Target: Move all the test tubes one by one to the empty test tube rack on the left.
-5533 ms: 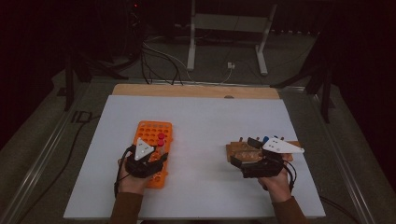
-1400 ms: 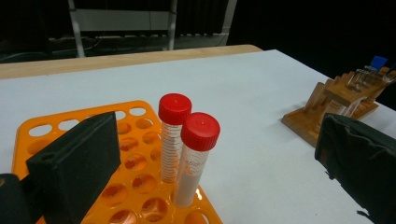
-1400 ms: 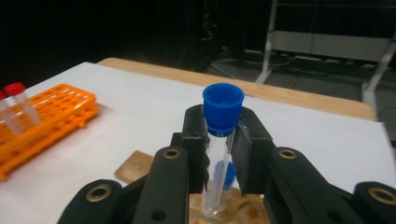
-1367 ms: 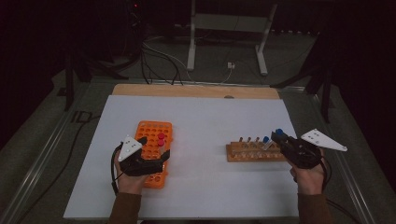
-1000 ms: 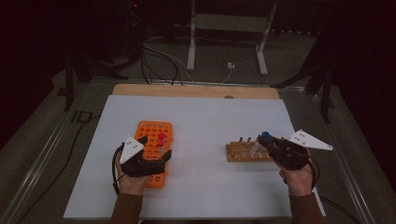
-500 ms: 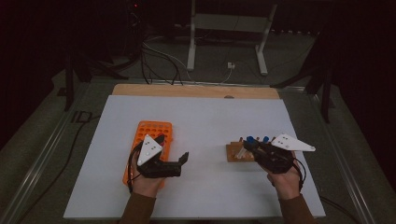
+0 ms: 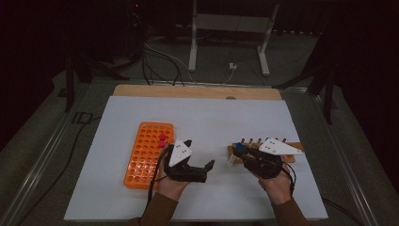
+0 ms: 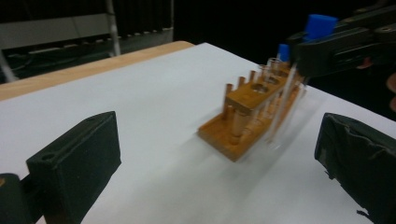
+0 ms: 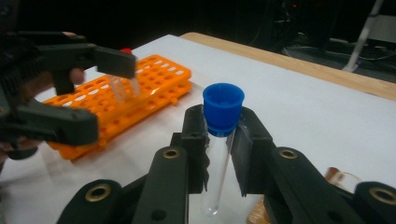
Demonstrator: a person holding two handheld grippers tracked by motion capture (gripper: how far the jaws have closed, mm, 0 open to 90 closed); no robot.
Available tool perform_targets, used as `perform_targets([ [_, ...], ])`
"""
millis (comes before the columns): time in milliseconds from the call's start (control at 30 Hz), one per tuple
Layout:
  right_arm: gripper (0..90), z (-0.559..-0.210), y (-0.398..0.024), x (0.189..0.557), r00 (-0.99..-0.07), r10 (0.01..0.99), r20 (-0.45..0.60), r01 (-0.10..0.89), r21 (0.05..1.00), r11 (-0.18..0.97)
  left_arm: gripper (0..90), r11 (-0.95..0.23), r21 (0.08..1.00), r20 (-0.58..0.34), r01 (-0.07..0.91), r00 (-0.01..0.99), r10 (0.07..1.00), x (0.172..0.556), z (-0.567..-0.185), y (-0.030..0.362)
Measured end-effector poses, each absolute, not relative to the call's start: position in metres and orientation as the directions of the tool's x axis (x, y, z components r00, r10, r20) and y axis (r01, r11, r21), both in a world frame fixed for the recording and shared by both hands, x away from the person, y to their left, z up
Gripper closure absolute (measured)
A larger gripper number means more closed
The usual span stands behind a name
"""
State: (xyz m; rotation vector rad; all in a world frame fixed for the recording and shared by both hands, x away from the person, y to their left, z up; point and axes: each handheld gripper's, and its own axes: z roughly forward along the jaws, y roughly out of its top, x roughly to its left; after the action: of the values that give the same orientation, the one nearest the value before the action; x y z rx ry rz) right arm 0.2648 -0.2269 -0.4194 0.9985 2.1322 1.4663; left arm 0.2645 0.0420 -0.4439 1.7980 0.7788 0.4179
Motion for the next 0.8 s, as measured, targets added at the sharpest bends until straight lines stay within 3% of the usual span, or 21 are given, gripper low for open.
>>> perform_targets([
  [333, 76.4, -0.424, -0.214, 0.263, -0.708, 0.701, 0.089, 0.345, 0.909, 0.234, 9.8, -0.256, 0.917, -0.067, 0.307, 0.75, 0.658, 0.263, -0.455, 0.008],
  [800, 76.3, -0.427, -0.21, 0.262, -0.724, 0.682, 0.105, 0.354, 0.905, 0.236, 50.8, -0.263, 0.912, -0.082, 0.314, 0.769, 0.634, 0.26, -0.459, -0.01],
])
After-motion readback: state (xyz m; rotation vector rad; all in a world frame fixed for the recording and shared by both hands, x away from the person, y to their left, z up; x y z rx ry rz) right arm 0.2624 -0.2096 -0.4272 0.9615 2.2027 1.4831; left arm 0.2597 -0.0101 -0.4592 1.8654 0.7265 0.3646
